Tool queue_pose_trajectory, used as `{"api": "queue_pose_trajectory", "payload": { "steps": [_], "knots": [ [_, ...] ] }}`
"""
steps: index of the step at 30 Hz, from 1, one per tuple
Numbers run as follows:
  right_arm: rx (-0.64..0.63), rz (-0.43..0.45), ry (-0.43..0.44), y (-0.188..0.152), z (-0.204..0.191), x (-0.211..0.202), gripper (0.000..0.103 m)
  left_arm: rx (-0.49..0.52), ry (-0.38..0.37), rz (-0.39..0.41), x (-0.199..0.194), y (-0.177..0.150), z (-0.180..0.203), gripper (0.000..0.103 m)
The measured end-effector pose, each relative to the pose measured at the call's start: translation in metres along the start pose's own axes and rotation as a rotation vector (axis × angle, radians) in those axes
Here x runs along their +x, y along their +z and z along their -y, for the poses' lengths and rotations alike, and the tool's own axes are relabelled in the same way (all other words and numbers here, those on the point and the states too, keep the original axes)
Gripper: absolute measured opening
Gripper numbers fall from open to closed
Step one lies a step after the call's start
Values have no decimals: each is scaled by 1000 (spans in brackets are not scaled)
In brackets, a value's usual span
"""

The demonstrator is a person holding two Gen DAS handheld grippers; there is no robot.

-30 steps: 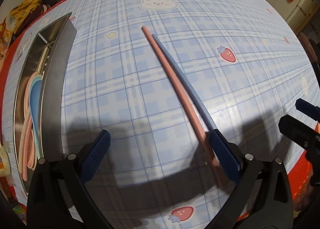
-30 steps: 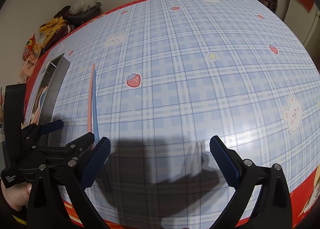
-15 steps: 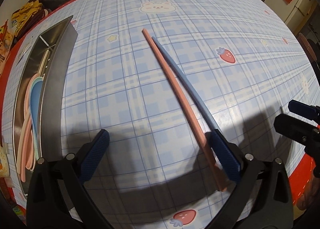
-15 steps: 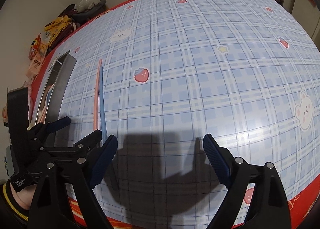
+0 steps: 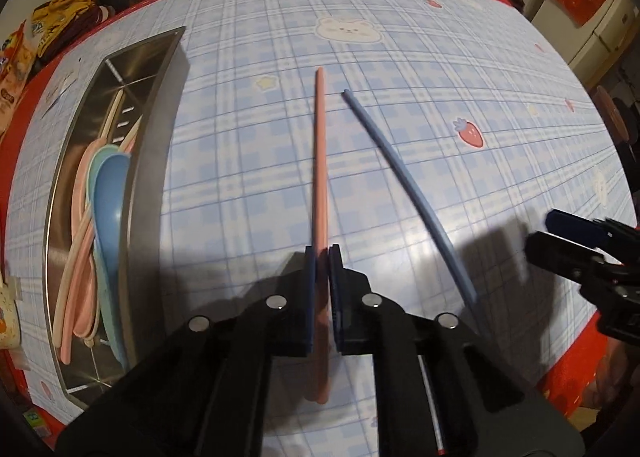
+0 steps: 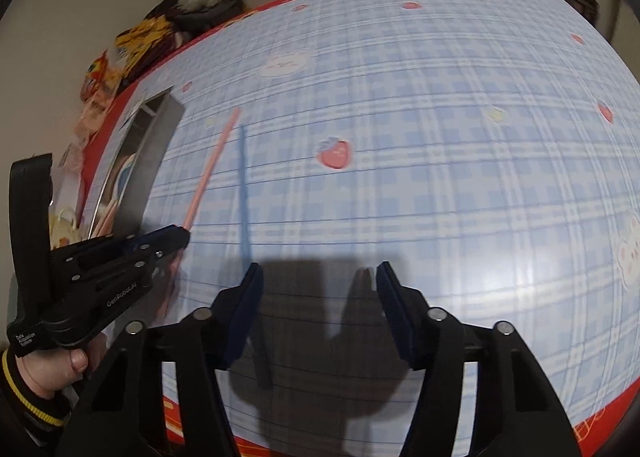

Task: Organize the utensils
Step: 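Grasp the pink chopstick with the left gripper while the right grasps the blue chopstick, then carry the pink and blue chopsticks into the steel caddy and open both grippers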

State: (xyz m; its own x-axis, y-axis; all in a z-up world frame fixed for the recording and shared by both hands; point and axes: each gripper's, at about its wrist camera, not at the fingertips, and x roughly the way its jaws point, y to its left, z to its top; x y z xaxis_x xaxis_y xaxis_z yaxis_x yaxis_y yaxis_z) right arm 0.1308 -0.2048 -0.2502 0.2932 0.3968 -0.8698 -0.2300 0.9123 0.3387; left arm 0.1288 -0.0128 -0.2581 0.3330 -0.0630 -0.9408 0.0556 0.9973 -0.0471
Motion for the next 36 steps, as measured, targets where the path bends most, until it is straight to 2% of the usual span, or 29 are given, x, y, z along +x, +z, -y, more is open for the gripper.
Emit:
{"api": "queue_pose_trajectory", "payload": {
  "steps": [3,4,5,8,15,16,17,22,29,36],
  "knots": [
    [-92,-17,28,3,-21,9,43,-32,-32,1,-8,-9,-9,11],
    [-136,-25,29,4,-31,13,37,-43,-43,4,-11,-11,-11,11],
    [-167,-31,23,4,-37,17,30,-57,-61,9,-15,-13,-15,11],
    [-246,-47,-10,5,-56,30,20,-76,-90,19,-26,-17,-21,11],
    [-314,-56,-85,4,-76,48,16,-120,-124,26,-42,-32,-38,11],
    [-318,-55,-96,4,-78,49,14,-129,-128,26,-43,-34,-41,11],
    [-318,-55,-110,4,-80,50,7,-136,-132,26,-44,-36,-42,11],
    [-265,-63,-82,5,-73,48,6,-156,-164,37,-52,-45,-48,11],
    [-148,-18,29,-5,-60,23,6,-168,-191,54,-59,-51,-52,11],
    [-83,8,66,-12,-52,8,6,-154,-217,58,-63,-55,-49,11]
  ]
}}
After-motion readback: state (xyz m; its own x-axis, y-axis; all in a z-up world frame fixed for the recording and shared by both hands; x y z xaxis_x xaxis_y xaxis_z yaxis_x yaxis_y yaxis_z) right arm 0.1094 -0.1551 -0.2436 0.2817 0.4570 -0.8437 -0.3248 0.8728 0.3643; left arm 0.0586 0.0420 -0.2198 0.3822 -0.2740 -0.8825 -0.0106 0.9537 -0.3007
